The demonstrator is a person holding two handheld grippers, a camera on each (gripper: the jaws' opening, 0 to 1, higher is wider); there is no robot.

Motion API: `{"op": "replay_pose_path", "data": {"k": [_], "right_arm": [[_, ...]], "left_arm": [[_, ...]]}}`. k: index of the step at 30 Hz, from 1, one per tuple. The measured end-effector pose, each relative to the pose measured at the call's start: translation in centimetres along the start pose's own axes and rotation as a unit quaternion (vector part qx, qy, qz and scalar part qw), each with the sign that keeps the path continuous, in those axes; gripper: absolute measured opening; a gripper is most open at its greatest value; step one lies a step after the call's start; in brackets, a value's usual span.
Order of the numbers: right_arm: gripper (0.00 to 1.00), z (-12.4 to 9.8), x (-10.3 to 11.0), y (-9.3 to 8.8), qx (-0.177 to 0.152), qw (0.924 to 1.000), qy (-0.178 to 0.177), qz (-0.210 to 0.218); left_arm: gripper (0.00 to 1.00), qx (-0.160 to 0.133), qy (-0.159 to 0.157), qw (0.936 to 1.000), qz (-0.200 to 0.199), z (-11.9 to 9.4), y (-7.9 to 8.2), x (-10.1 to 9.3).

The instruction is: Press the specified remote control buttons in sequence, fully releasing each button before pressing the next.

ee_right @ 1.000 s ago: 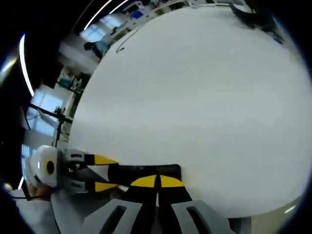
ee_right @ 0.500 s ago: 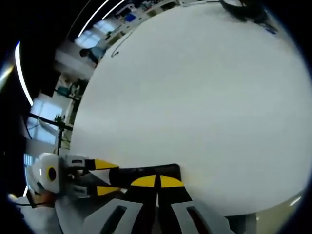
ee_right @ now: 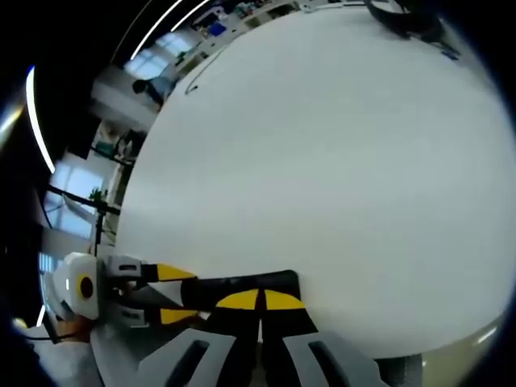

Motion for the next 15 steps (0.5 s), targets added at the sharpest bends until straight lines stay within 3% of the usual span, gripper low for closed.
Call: {"op": "replay_pose_path", "data": {"k": [15], "right_arm": [[0.0, -0.07, 0.71, -0.45, 0.013, 0.9997, 0.01, -0.018]], "left_arm": [[0.24, 0.002, -0.009, 0.9999, 0.01, 0.42, 0.23, -0.34]]}}
Point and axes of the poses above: the point that each gripper's makers call its tool centre point, and the gripper's own axes: z roughly forward along the fingers, x roughly to its left, y roughly out of its top, the point moved 1 cm from there along -z, roughly backward along the fingers, and after that the axes turned 13 degrees about -y, right-handed, at the moved point
